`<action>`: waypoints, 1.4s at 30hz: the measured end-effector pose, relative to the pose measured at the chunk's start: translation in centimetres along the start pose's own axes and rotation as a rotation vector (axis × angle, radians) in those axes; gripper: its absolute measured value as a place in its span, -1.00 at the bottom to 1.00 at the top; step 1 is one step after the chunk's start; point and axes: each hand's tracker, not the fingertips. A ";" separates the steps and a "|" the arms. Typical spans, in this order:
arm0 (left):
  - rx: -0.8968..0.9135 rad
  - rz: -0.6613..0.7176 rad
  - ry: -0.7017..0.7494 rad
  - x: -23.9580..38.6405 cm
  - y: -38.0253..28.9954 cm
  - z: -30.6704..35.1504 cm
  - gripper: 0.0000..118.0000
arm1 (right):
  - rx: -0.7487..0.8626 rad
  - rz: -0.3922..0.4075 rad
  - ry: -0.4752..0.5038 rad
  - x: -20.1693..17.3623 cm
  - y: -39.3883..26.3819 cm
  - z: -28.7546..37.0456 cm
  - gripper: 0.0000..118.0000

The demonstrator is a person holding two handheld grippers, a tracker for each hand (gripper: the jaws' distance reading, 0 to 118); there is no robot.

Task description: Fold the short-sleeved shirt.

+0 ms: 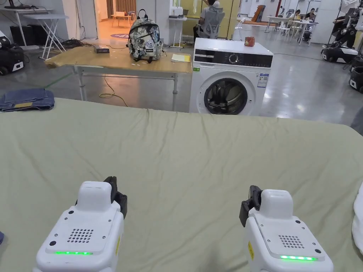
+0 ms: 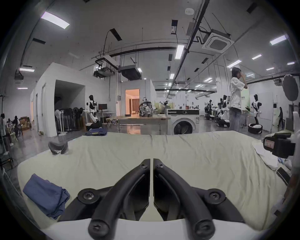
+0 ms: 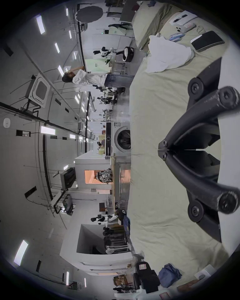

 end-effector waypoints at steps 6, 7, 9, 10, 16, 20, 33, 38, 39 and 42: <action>0.019 -0.009 0.021 -0.4 0.8 0.1 -0.29 | 0.011 -0.007 -0.043 -0.1 -0.2 0.0 -0.15; 0.018 -0.004 0.023 -0.5 0.9 0.0 -0.06 | 0.004 -0.012 -0.051 0.1 -0.2 -0.1 0.03; 0.015 0.005 0.023 -0.7 1.0 -0.2 0.15 | 0.004 -0.011 -0.062 0.1 -0.2 -0.3 0.12; 0.015 0.009 0.025 -0.8 1.0 -0.2 0.20 | 0.006 -0.004 -0.074 0.2 -0.2 -0.4 0.17; 0.070 0.049 0.020 -1.4 1.0 0.2 0.23 | 0.015 -0.002 -0.067 0.8 0.3 -0.6 0.37; 0.093 0.035 -0.003 -1.4 1.1 0.3 0.24 | 0.028 0.010 -0.057 0.8 0.7 -0.4 0.37; 0.071 -0.024 0.006 -1.1 1.7 -0.2 0.24 | 0.063 -0.053 -0.102 0.3 1.9 -0.4 0.37; 0.039 0.009 -0.025 -1.8 2.0 -0.4 0.24 | 0.017 -0.128 -0.107 1.2 2.4 -1.0 0.37; 0.039 0.011 -0.026 -1.8 2.0 -0.4 0.24 | 0.010 -0.131 -0.114 1.1 2.5 -1.0 0.37; 0.045 0.004 -0.027 -1.8 2.0 -0.2 0.24 | -0.002 -0.143 -0.116 1.3 2.6 -1.1 0.37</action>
